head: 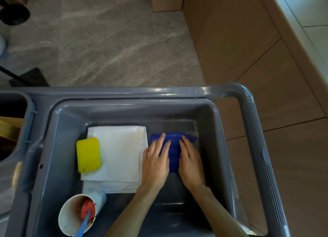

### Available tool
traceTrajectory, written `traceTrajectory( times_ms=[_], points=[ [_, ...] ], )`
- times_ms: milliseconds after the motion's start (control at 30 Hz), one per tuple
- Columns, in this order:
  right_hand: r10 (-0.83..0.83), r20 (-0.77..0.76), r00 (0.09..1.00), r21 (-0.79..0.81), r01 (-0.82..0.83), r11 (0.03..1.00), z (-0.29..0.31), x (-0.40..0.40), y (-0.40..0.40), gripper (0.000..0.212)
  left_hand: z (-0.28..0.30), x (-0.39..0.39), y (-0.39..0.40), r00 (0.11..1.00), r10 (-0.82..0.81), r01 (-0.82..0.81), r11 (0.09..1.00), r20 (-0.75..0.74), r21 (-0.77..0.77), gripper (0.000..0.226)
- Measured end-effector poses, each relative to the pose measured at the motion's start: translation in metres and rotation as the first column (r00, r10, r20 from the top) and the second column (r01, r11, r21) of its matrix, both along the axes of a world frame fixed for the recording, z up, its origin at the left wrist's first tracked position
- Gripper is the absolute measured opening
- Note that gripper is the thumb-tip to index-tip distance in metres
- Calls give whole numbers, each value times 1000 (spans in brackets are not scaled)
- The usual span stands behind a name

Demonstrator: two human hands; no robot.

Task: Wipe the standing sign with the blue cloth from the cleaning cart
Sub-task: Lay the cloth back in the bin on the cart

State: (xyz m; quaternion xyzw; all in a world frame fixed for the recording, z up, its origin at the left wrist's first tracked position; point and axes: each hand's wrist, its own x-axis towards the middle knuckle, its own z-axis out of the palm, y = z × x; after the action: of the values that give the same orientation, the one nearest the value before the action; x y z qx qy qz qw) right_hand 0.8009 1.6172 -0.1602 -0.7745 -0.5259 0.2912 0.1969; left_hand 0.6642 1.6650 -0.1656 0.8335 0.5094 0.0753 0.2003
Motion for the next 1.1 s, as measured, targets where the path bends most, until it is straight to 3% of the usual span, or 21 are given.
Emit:
traceTrajectory(
  times_ms=[100, 167, 300, 633, 700, 833, 967, 1100],
  points=[
    [176, 176, 968, -163, -148, 975, -17, 1, 3, 56, -14, 6, 7, 994, -68, 62, 996, -87, -63, 54],
    [209, 213, 954, -227, -160, 961, -27, 2, 3, 58, -28, -1, 8, 983, -77, 60, 992, -165, -110, 56],
    [247, 320, 915, -266, -164, 950, -38, 6, -1, 66, -40, -18, 6, 980, -58, 48, 997, -193, -58, 58],
    [290, 223, 931, -322, -210, 923, -28, 14, 0, 60, -39, -25, 10, 980, -114, 102, 991, -160, -81, 60],
    [260, 134, 956, -287, -214, 934, -17, 16, 1, 59, -32, -27, 11, 994, -86, 79, 992, -71, -95, 54],
    [65, 88, 994, -91, -57, 994, 10, 11, -1, 48, -9, -28, 5, 972, 179, -158, 977, 152, -142, 49],
    [56, 184, 981, 50, -67, 997, 29, 3, -12, 43, 9, -31, -5, 992, 92, -93, 996, 83, 11, 46],
    [150, 191, 970, -11, -150, 989, 38, 1, -19, 54, 17, -32, -13, 998, 66, -67, 998, -20, -22, 52]
  ],
)
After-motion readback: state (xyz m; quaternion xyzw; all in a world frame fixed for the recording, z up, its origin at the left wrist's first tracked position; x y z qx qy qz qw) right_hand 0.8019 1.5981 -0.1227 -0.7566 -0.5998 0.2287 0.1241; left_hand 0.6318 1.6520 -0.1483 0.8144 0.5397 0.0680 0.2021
